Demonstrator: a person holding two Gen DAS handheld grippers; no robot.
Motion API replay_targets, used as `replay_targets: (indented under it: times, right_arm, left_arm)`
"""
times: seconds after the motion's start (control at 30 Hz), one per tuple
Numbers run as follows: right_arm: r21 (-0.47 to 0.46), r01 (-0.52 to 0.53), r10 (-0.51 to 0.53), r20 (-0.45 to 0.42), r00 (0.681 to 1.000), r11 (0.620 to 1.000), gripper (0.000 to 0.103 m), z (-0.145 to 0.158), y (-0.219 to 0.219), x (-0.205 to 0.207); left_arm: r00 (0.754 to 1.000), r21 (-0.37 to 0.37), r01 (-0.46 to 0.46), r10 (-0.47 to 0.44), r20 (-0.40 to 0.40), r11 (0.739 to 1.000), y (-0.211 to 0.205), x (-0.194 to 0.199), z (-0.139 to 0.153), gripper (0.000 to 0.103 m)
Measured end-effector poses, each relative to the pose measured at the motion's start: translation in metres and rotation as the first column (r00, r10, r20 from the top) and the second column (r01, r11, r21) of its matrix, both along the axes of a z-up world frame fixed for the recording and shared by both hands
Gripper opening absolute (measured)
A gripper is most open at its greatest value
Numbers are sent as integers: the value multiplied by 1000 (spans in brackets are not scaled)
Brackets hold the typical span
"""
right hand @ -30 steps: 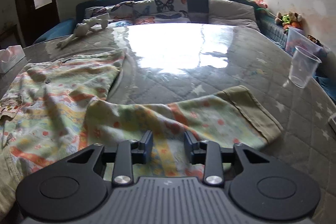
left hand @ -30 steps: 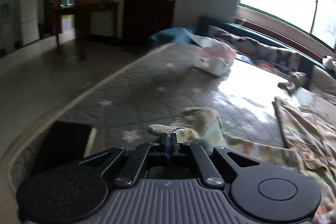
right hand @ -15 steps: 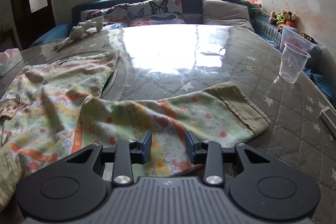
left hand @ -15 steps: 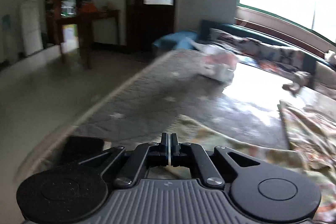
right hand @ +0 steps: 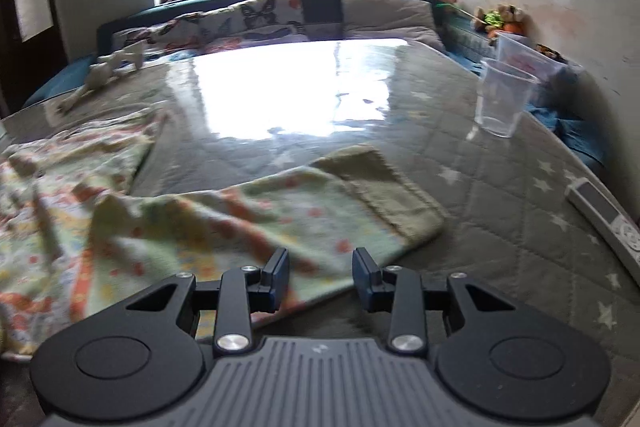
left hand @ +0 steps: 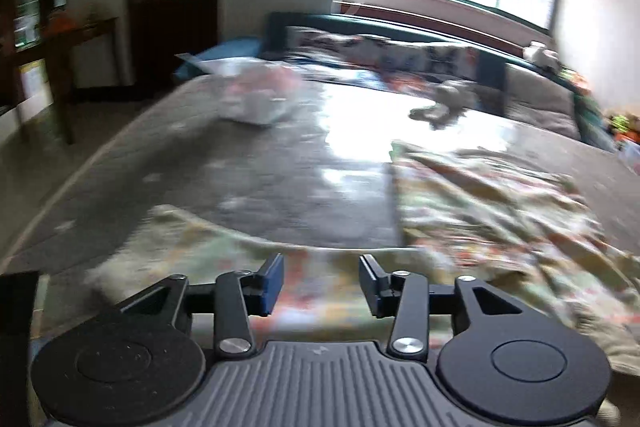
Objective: Fold clothes
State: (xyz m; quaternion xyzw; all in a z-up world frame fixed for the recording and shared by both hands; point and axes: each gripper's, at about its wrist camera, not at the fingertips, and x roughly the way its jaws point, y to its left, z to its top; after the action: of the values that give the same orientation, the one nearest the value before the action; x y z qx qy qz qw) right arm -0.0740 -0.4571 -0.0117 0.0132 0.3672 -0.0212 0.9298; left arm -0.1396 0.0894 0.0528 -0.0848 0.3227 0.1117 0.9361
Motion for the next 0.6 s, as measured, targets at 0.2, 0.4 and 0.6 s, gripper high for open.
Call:
replay_targets:
  times: [0.2, 0.4, 0.6]
  right_arm:
    - [0, 112, -112, 24, 993, 994, 35, 1, -33, 13]
    - [36, 160, -161, 28, 987, 987, 41, -3, -57, 20]
    - [48, 118, -120, 44, 992, 992, 12, -5, -53, 20]
  left_arm:
    - [981, -6, 195, -195, 2, 981, -57, 20, 4, 50]
    - [934, -3, 358, -358, 7, 934, -109, 42, 10, 54]
    - [868, 14, 496, -496, -8, 868, -156, 60, 4, 52]
